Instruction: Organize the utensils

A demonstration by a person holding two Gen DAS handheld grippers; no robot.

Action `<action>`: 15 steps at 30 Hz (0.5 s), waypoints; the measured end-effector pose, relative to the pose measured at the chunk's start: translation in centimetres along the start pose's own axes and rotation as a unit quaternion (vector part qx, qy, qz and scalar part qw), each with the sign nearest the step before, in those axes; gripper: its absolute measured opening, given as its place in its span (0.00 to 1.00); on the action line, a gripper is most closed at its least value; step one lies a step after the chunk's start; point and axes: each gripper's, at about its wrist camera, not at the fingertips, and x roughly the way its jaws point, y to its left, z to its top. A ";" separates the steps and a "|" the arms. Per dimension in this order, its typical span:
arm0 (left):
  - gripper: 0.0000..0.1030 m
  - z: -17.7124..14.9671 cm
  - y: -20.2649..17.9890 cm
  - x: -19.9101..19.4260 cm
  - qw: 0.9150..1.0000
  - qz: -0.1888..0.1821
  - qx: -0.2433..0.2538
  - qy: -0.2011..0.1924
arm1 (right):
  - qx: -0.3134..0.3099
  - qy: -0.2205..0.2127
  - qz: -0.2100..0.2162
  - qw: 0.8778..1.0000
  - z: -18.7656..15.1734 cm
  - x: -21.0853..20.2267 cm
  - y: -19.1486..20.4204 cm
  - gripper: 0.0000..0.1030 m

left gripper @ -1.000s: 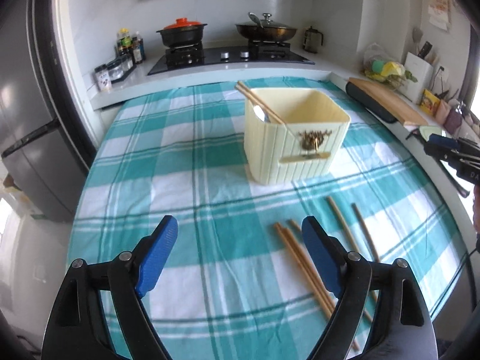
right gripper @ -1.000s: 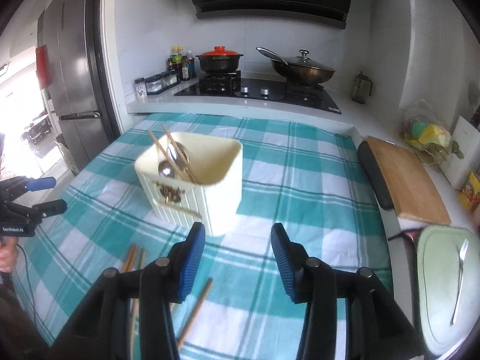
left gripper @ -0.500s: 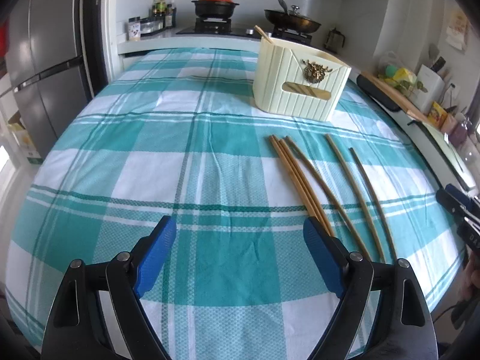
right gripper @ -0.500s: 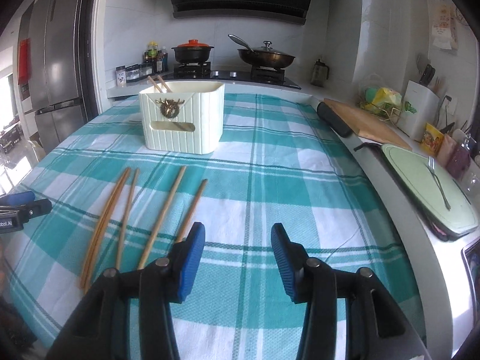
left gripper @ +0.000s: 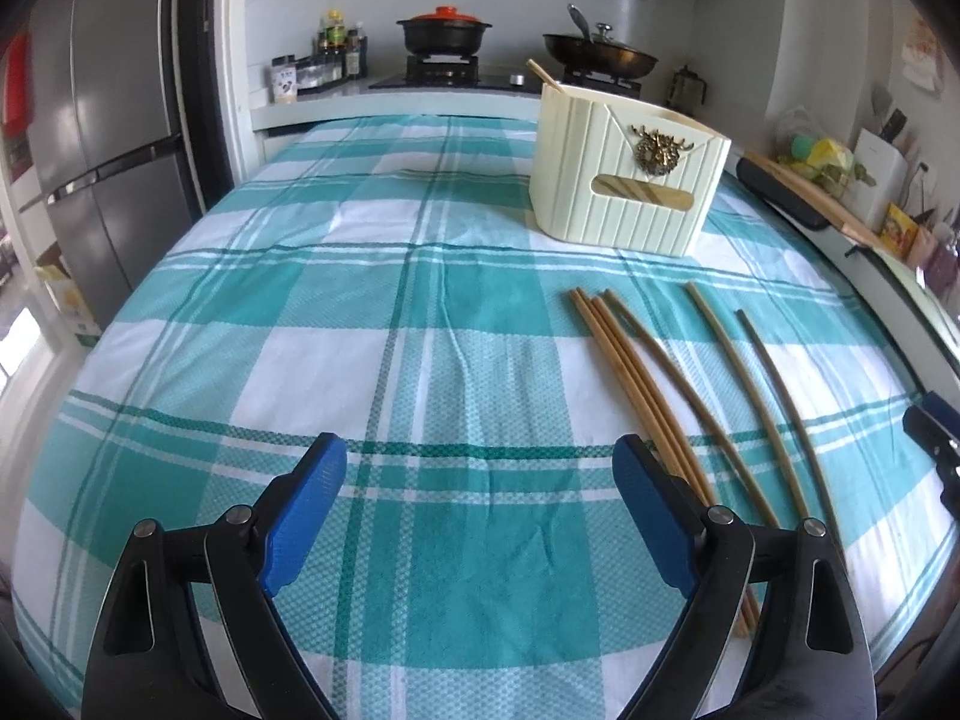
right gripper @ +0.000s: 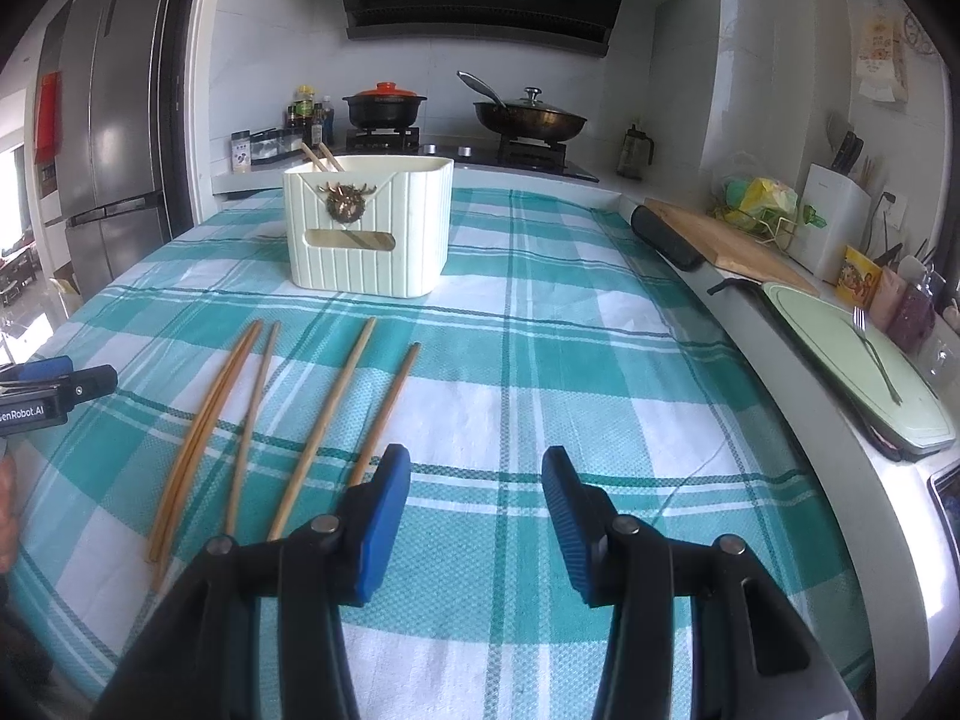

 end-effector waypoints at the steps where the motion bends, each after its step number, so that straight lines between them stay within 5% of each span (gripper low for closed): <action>1: 0.89 0.0 -0.1 0.0 1.000 0.002 0.003 0.000 | 0.004 0.002 0.000 1.000 -0.1 0.1 -0.1 0.45; 15: 0.91 -1.3 -0.7 0.7 1.000 0.009 0.010 0.001 | 0.020 0.020 0.004 1.000 -1.7 0.4 -0.4 0.45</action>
